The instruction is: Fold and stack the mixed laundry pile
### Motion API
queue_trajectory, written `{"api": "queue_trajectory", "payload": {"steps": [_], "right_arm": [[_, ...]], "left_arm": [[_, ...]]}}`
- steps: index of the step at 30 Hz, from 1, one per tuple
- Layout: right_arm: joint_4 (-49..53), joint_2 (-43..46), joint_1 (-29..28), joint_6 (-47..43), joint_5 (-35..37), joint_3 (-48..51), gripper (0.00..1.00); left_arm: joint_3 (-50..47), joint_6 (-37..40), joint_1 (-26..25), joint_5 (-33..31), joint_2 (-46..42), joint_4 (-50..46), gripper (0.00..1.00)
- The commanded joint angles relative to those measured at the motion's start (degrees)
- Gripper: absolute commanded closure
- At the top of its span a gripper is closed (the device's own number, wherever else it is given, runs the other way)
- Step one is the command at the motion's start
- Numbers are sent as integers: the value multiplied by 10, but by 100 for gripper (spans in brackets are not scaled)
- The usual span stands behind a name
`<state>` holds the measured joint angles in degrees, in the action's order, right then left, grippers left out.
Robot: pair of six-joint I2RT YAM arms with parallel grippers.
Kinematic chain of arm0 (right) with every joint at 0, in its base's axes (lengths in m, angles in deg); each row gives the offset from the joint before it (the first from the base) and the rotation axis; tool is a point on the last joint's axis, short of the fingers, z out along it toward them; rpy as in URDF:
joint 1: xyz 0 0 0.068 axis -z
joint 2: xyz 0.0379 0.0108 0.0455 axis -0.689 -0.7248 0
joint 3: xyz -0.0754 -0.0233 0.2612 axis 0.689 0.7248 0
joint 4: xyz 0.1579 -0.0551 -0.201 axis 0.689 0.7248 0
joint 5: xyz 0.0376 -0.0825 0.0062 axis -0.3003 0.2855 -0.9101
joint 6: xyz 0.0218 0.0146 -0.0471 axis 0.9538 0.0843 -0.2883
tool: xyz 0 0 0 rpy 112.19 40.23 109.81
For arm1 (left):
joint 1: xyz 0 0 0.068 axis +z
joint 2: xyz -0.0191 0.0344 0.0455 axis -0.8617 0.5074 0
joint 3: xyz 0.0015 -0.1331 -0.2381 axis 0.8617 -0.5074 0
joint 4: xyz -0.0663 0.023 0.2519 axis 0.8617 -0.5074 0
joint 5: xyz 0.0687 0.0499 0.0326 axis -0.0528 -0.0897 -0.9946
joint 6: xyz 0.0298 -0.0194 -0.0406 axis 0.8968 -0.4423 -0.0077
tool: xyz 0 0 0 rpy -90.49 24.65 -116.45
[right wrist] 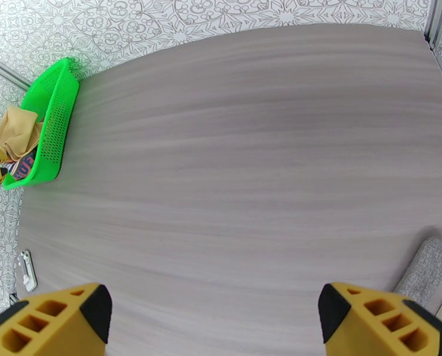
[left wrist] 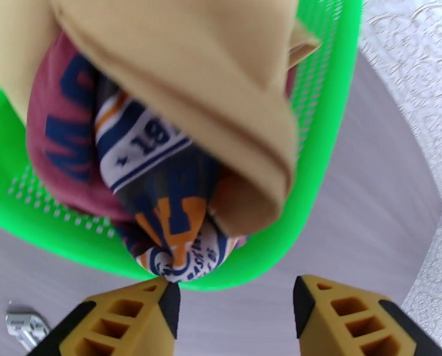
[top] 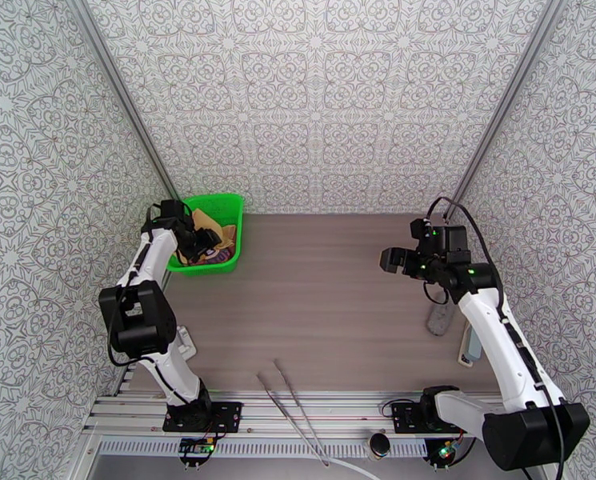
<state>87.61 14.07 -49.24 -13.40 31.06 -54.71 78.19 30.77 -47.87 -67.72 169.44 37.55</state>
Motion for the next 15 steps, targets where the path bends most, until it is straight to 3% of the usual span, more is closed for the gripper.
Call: {"api": "queue_trajectory", "payload": {"steps": [1, 9, 15], "right_arm": [[9, 8, -5, -6, 0, 3, 3], [7, 0, -5, -3, -2, -1, 3], [6, -2, -5, -1, -5, 1, 3]], "left_arm": [[6, -17, 9, 14, 9, 55, 43], [-3, -24, 10, 42, -18, 92, 41], [8, -27, 10, 45, 10, 85, 41]]}}
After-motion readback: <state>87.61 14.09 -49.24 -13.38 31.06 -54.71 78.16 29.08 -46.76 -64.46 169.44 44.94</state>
